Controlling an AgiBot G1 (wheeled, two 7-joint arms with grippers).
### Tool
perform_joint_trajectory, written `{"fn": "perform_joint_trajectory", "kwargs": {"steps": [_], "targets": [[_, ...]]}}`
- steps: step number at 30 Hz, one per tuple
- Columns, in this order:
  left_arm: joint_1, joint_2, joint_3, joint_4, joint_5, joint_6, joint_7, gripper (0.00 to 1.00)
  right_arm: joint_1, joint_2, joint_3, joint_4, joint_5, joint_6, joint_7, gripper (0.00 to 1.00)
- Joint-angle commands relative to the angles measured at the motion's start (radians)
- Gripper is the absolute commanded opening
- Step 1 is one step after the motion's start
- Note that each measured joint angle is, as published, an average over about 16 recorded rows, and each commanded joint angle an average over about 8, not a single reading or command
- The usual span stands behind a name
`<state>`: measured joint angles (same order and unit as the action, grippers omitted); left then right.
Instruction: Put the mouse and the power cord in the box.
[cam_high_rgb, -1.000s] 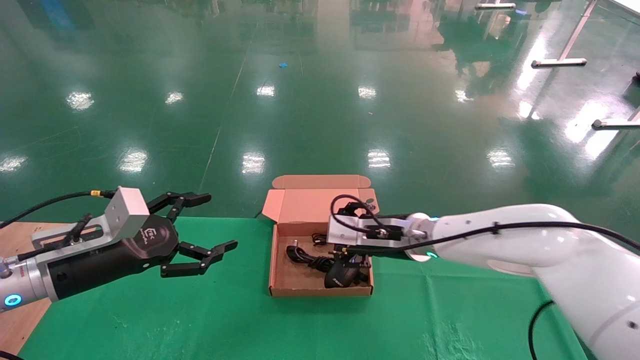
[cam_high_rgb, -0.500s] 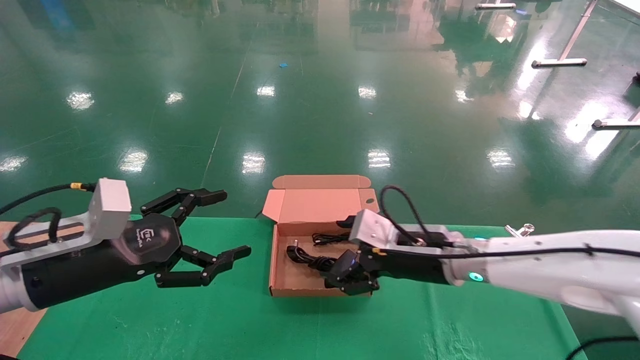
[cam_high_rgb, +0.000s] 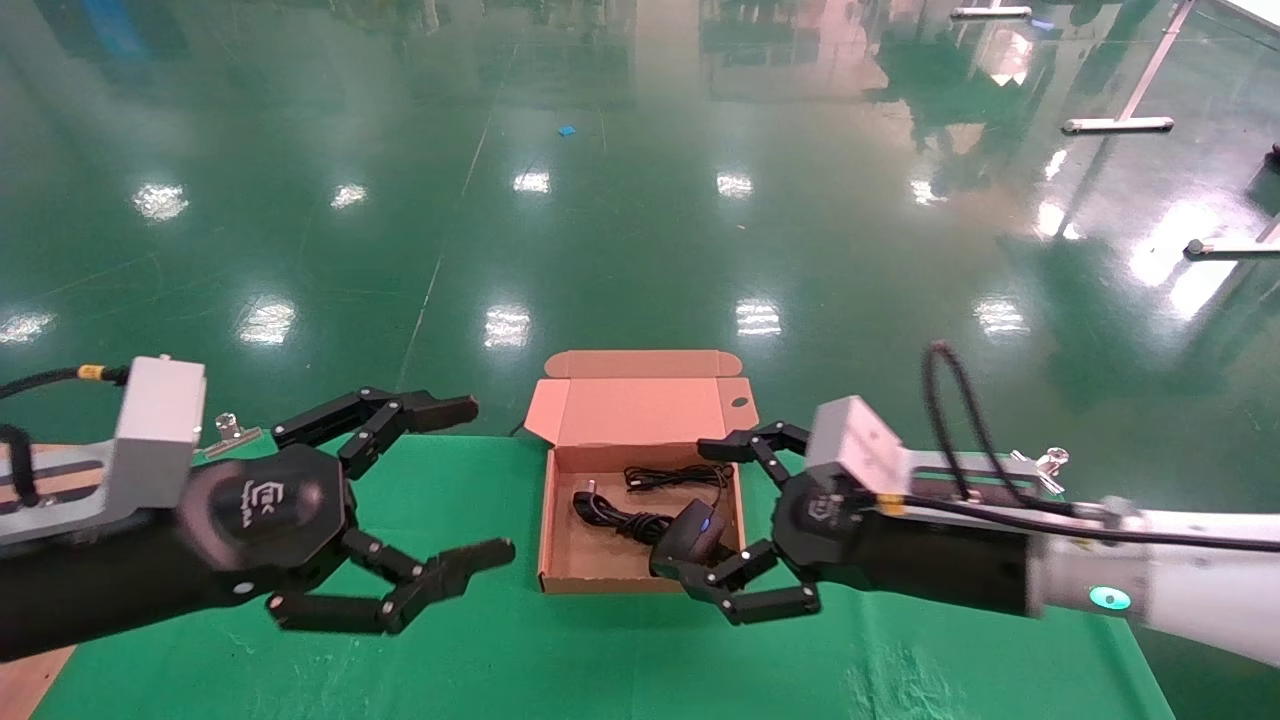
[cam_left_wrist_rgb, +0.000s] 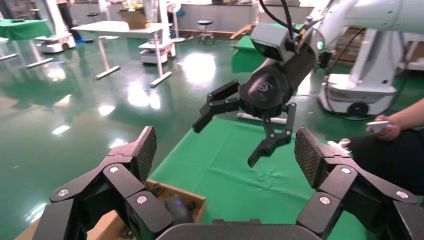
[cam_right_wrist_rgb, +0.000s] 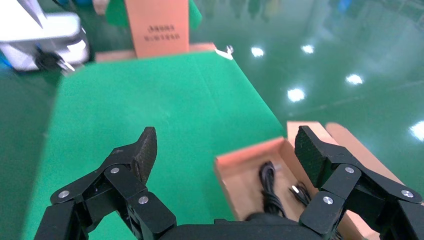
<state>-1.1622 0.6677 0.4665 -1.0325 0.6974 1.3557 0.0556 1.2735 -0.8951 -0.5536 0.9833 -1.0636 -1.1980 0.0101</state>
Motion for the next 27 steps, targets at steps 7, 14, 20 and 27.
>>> {"fn": "perform_joint_trajectory", "kwargs": {"steps": [7, 14, 20, 27], "targets": [[0.034, -0.022, -0.072, -0.097, 0.013, 0.054, -0.094, 1.0, -0.071, 0.102, 0.098, 0.108, 0.119, -0.107, 0.064, 1.0], [0.064, -0.041, -0.135, -0.182, 0.024, 0.101, -0.176, 1.0, -0.133, 0.19, 0.184, 0.202, 0.223, -0.2, 0.119, 1.0], [0.085, -0.054, -0.18, -0.243, 0.032, 0.135, -0.234, 1.0, -0.183, 0.261, 0.252, 0.277, 0.307, -0.274, 0.164, 1.0], [0.092, -0.059, -0.196, -0.264, 0.034, 0.146, -0.248, 1.0, -0.214, 0.305, 0.294, 0.323, 0.359, -0.319, 0.185, 1.0]]}}
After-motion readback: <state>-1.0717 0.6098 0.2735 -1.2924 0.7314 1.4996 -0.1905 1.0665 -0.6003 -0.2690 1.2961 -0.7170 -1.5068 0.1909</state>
